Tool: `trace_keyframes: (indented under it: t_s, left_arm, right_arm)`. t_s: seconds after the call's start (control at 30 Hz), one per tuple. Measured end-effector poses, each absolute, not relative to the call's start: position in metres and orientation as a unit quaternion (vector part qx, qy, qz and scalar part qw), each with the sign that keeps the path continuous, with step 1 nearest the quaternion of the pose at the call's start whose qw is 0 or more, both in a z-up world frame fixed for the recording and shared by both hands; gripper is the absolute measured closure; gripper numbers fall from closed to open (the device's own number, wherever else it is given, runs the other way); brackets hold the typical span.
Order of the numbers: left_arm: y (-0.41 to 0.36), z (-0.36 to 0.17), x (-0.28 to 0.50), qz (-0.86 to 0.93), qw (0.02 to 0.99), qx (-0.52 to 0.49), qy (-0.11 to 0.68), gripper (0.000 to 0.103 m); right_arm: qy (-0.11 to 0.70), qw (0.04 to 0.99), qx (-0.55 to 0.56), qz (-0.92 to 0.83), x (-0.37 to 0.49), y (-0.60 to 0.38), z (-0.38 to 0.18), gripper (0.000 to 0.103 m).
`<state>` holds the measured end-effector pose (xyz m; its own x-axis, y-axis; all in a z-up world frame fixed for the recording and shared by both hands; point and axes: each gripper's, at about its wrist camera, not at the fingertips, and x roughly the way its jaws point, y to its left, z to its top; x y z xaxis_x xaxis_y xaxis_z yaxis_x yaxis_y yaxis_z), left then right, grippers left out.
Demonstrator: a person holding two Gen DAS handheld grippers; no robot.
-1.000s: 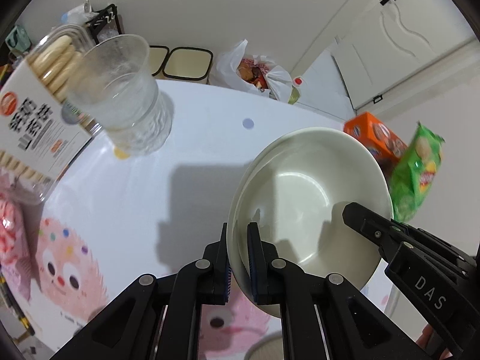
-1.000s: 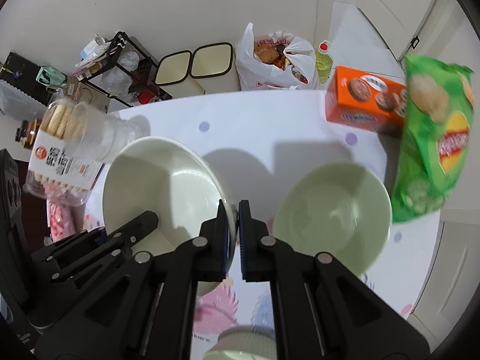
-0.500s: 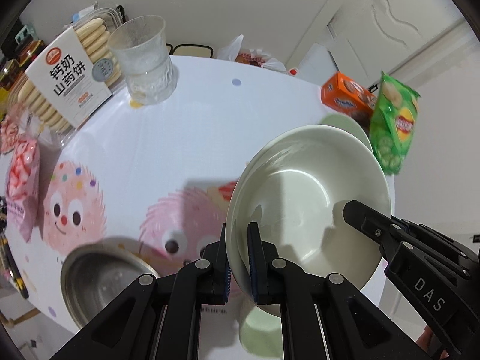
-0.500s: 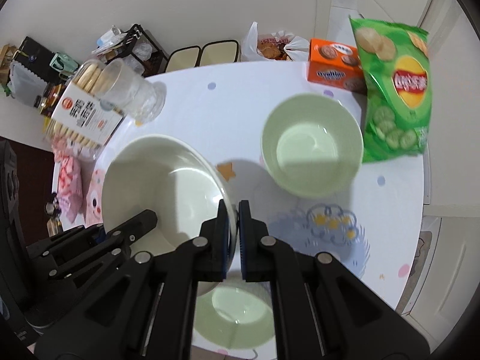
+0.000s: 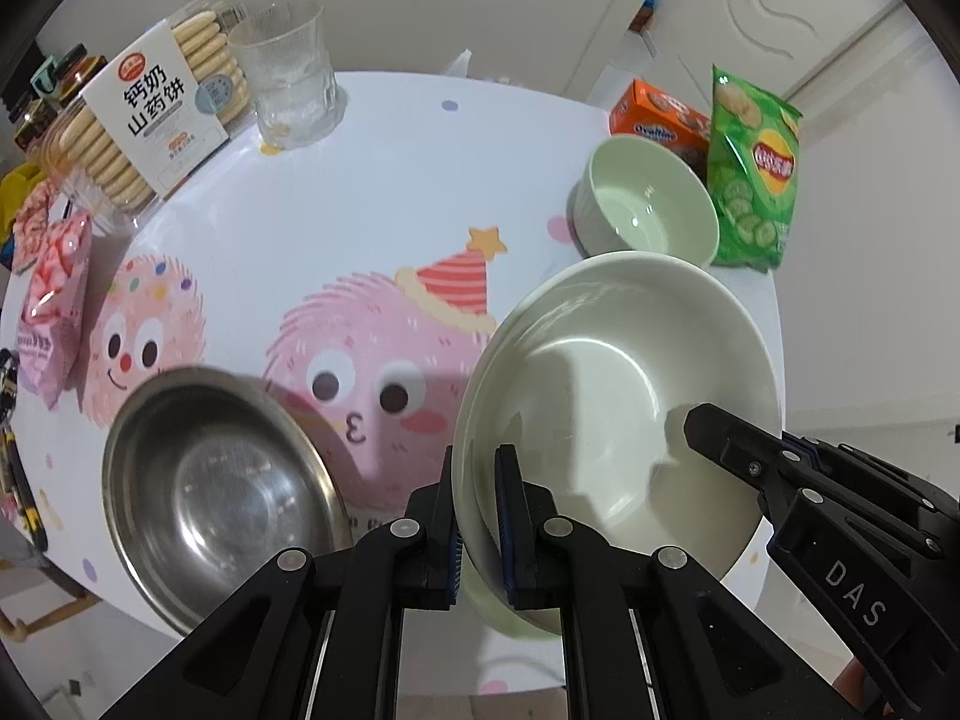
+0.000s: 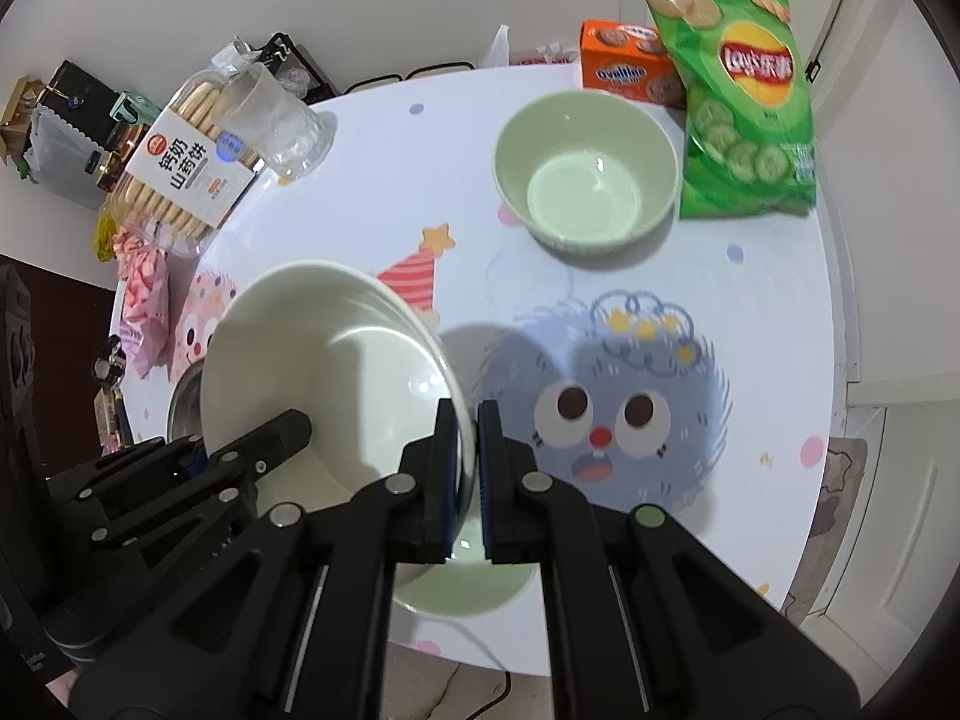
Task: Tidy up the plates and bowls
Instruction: 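Lower the cream bowl into the pale green bowl, open both tools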
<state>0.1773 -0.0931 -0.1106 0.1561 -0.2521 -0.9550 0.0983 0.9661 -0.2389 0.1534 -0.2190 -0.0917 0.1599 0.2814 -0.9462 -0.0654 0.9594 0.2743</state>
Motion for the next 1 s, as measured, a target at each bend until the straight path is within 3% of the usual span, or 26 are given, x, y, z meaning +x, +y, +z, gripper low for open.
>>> trace_keyframes:
  t_s: [1.0]
  left_arm:
    - [-0.115,-0.144,0.126,-0.114,0.755,0.009,0.645,0.094]
  right_arm:
    - [0.658,0.742,0.067,0.110,0.090,-0.228,-0.127,0.094]
